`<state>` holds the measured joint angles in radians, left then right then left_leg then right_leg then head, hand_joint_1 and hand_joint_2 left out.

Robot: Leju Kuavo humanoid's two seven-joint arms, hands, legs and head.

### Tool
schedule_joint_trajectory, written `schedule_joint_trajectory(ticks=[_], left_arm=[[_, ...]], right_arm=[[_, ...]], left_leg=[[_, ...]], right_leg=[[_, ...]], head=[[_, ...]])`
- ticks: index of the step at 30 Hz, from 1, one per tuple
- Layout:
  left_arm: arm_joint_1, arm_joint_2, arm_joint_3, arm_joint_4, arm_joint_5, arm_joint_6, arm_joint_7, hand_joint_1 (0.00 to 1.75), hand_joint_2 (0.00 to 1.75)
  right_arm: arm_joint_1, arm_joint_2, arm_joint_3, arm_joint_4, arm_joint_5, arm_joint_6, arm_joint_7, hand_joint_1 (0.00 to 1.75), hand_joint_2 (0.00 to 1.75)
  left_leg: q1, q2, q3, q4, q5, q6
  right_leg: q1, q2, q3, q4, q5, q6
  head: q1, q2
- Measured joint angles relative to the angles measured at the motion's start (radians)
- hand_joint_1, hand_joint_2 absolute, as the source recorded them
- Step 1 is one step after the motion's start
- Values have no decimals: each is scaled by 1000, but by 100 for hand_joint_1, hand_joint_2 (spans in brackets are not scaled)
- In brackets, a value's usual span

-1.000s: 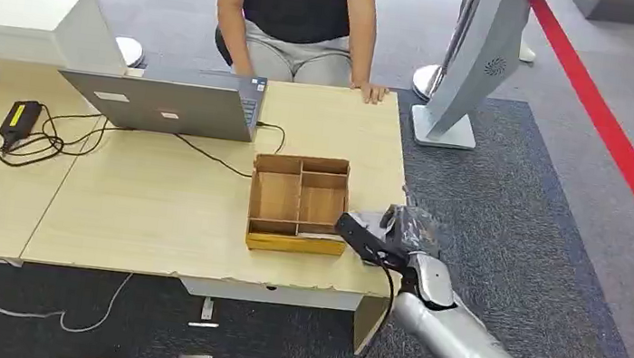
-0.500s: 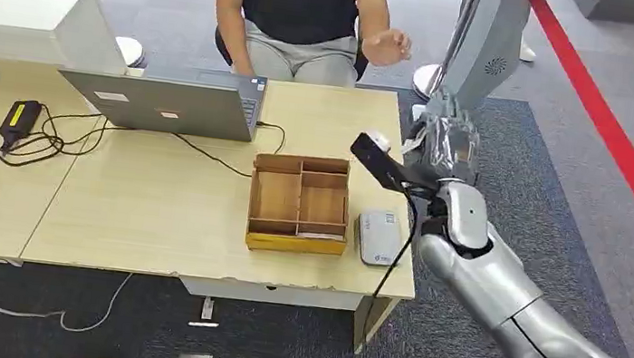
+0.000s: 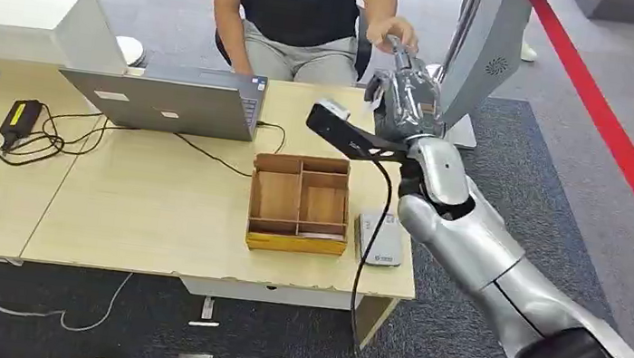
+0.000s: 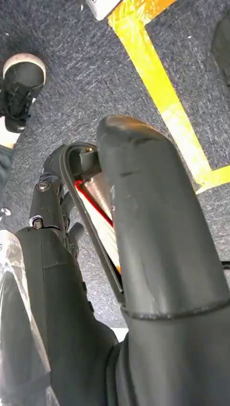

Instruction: Pass the card to the sensor for recognition and then transmit it.

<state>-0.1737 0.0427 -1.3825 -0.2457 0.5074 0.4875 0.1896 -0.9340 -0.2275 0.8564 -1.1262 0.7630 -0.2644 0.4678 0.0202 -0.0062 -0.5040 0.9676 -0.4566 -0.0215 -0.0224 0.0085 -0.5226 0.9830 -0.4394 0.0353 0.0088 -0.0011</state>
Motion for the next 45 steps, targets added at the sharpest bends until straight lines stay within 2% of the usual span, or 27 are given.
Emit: schedule_joint_trajectory(ticks=[4, 9, 15, 22, 32, 38, 44, 45], left_arm=[[-4, 3, 0, 0, -9, 0, 0, 0, 0], [-3, 7, 0, 0, -13, 5, -1, 0, 0], [0, 12, 0, 1, -13, 12, -1, 0, 0], [20, 16, 2, 1, 14, 34, -11, 0, 0], [41, 20, 9, 1, 25, 48, -16, 0, 0], [46, 20, 10, 1, 25, 49, -18, 0, 0], [46, 21, 10, 1, 22, 48, -17, 0, 0], [47, 21, 10, 1, 22, 48, -16, 0, 0]], right_arm=[[-62, 88, 51, 123, -8, 14, -51, 175, 175], [-125, 188, 106, 268, -3, 23, -77, 175, 175], [-180, 275, 153, 398, 10, 26, -91, 175, 175], [-227, 347, 192, 518, 17, 27, -85, 175, 175], [-263, 401, 234, 641, 21, -6, -24, 175, 175], [-275, 402, 251, 685, 12, -10, 9, 175, 175], [-277, 397, 262, 712, 5, -11, 17, 175, 175], [-277, 397, 263, 715, 5, -10, 17, 26, 175]], left_leg=[[0, 0, -1, 0, 1, 0], [0, 0, -3, 0, 1, 0], [0, 0, -4, 0, 1, 0], [0, 0, -4, 0, 1, 0], [0, 1, -4, 0, 1, 0], [0, 1, -4, 0, 1, 0], [0, 1, -4, 0, 1, 0], [0, 1, -4, 0, 1, 0]], right_leg=[[0, 0, -2, 1, 0, 0], [0, 0, -4, 1, 0, -1], [0, 0, -5, 1, 0, -1], [0, 0, -6, 1, 1, -1], [0, 0, -6, 1, 1, -1], [0, 0, -6, 0, 1, -1], [0, 0, -6, 1, 1, -1], [0, 0, -6, 1, 1, -1]], head=[[0, 0], [0, 0], [0, 0], [0, 0], [0, 0], [0, 0], [0, 0], [0, 0]])
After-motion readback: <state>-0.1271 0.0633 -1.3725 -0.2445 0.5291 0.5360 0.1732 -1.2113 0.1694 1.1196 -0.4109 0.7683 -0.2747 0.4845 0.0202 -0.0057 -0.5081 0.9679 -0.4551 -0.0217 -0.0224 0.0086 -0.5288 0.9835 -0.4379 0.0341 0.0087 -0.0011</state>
